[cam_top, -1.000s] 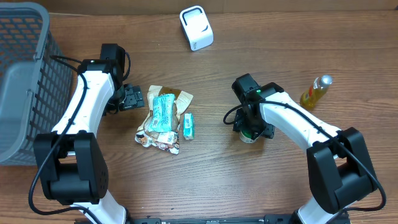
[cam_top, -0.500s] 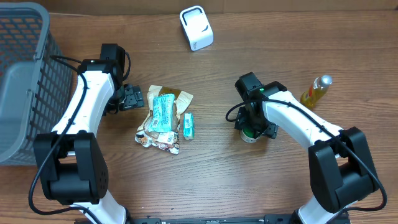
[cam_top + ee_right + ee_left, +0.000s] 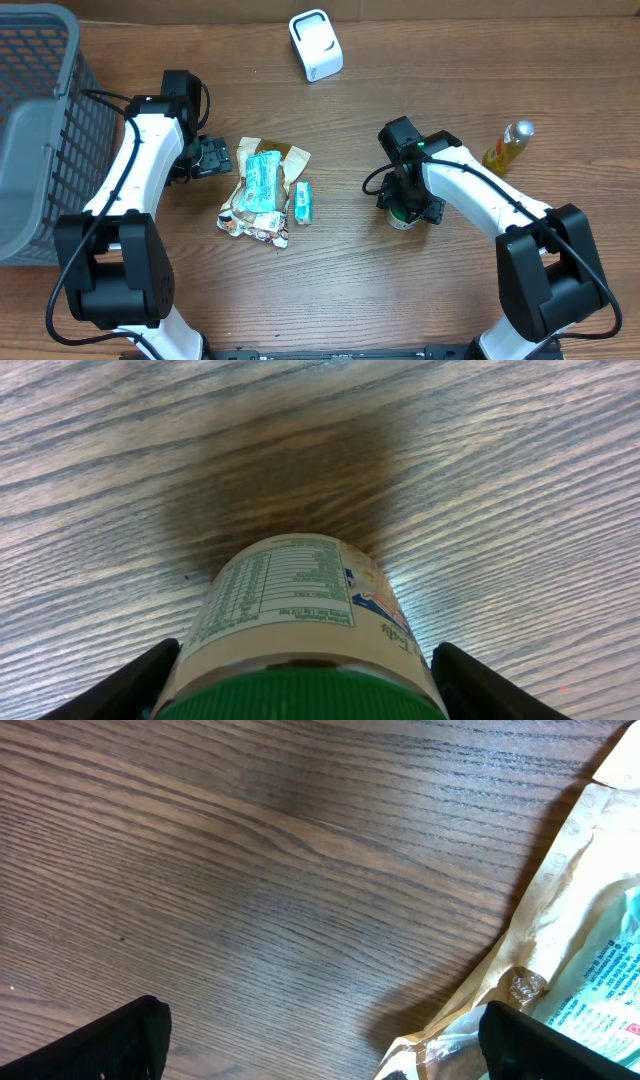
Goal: Scan the item barcode
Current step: 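Lift the jar and tilt it sideways toward the table centre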
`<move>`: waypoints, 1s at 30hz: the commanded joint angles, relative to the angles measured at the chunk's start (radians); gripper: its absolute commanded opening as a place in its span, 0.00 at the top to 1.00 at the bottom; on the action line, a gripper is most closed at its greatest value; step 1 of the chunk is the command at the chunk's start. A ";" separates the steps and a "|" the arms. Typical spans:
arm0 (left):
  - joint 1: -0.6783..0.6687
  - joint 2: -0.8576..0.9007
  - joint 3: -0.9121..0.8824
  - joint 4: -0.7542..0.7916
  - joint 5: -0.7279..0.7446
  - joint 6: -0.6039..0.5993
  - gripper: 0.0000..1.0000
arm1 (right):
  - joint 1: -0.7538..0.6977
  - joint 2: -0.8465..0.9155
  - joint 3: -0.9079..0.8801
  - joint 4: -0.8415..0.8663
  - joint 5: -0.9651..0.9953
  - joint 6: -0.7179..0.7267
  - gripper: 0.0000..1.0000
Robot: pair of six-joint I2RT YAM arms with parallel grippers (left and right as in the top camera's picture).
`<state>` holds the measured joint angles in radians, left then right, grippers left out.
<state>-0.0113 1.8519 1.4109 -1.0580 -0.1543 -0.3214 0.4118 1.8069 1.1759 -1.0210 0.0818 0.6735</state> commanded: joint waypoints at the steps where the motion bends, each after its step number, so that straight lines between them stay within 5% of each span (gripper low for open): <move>1: 0.005 -0.008 0.015 0.001 -0.005 0.007 0.00 | -0.007 0.002 -0.007 0.005 -0.005 0.011 0.25; 14: 0.005 -0.008 0.015 0.001 -0.005 0.007 0.00 | -0.007 0.002 -0.040 0.047 -0.005 0.011 0.25; 25: 0.005 -0.008 0.015 0.001 -0.005 0.007 0.01 | -0.010 0.002 -0.022 0.034 -0.010 0.011 0.42; 30: 0.005 -0.008 0.015 0.001 -0.005 0.007 0.00 | -0.020 0.002 0.120 -0.082 -0.085 0.010 0.43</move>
<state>-0.0113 1.8519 1.4109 -1.0584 -0.1543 -0.3214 0.4061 1.8099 1.1778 -1.0676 0.0544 0.6804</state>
